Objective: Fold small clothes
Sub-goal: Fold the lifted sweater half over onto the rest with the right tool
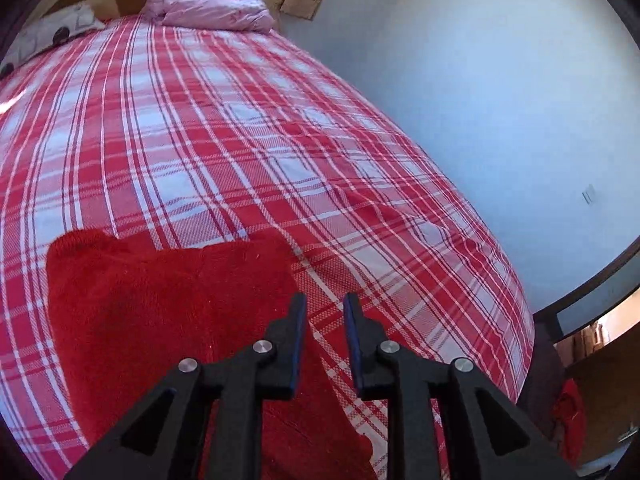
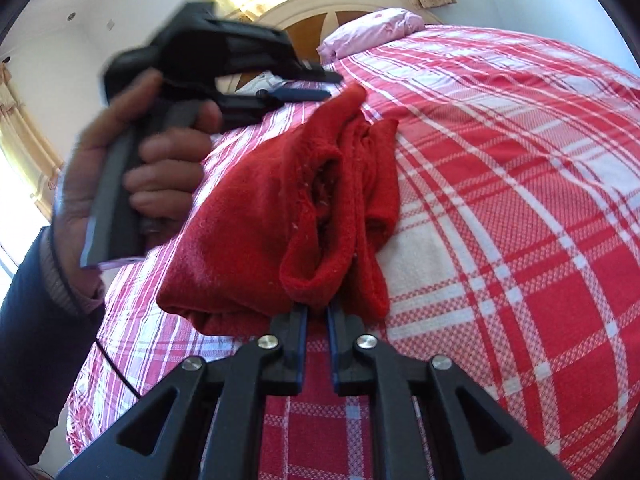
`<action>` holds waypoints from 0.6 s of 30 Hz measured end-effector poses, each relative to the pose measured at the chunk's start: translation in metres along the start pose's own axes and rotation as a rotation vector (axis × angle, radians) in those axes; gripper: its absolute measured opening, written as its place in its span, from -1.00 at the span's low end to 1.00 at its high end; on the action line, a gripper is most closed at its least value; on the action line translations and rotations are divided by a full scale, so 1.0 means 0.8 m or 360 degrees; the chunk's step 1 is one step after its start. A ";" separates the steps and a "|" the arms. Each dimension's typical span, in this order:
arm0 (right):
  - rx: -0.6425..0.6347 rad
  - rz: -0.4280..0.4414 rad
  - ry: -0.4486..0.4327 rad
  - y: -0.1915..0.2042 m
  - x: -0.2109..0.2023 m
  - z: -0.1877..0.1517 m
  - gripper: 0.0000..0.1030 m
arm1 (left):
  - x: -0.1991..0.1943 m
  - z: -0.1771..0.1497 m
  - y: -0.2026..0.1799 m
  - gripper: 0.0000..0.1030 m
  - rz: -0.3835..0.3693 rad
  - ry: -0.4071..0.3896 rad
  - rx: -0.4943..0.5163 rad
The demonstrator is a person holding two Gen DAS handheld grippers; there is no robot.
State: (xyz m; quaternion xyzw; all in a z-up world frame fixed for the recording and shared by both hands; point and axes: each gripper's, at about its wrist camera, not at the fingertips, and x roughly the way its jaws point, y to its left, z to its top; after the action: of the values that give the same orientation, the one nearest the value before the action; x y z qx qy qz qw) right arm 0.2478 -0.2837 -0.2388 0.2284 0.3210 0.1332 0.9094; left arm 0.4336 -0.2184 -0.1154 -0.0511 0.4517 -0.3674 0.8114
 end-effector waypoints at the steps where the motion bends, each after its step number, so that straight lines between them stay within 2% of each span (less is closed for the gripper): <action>1: 0.0001 0.0001 0.0001 0.000 0.000 0.000 -0.74 | -0.015 -0.004 -0.007 -0.18 0.0028 -0.0055 0.0061; 2: 0.0003 0.0001 0.0001 0.000 0.000 -0.001 -0.73 | -0.027 -0.010 -0.008 0.16 0.0063 -0.0113 0.0104; 4: 0.0014 0.0006 -0.0001 -0.002 -0.001 0.000 -0.73 | -0.051 -0.028 -0.006 0.31 0.0203 -0.0251 0.0189; 5: 0.0022 0.0010 -0.0003 -0.002 -0.003 -0.001 -0.73 | -0.064 -0.044 0.000 0.31 0.0281 -0.0303 0.0226; 8: 0.0041 -0.0001 -0.0015 -0.005 -0.006 -0.002 -0.67 | -0.081 -0.083 0.024 0.31 0.0383 -0.0353 0.0238; 10: 0.0032 -0.0019 -0.0078 -0.003 -0.017 -0.005 -0.52 | -0.084 -0.114 0.038 0.31 0.0399 -0.0341 0.0242; 12: 0.0005 -0.0078 -0.0167 0.001 -0.034 -0.010 -0.13 | -0.078 -0.137 0.046 0.31 0.0436 -0.0299 0.0259; 13: -0.0004 -0.0112 -0.0202 0.002 -0.042 -0.013 -0.09 | -0.071 -0.152 0.051 0.31 0.0443 -0.0264 0.0270; 16: -0.0014 -0.0224 -0.0328 0.004 -0.067 -0.016 -0.06 | -0.061 -0.177 0.050 0.31 0.0547 -0.0267 0.0354; 18: -0.0049 -0.0258 -0.0382 0.011 -0.078 -0.005 -0.06 | -0.061 -0.185 0.048 0.37 0.0566 -0.0281 0.0391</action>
State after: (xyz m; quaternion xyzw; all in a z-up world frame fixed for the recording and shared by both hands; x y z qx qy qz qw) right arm 0.1973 -0.2987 -0.2045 0.2020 0.2251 0.0361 0.9525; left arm 0.3251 -0.1220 -0.1842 0.0964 0.3327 -0.2648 0.8999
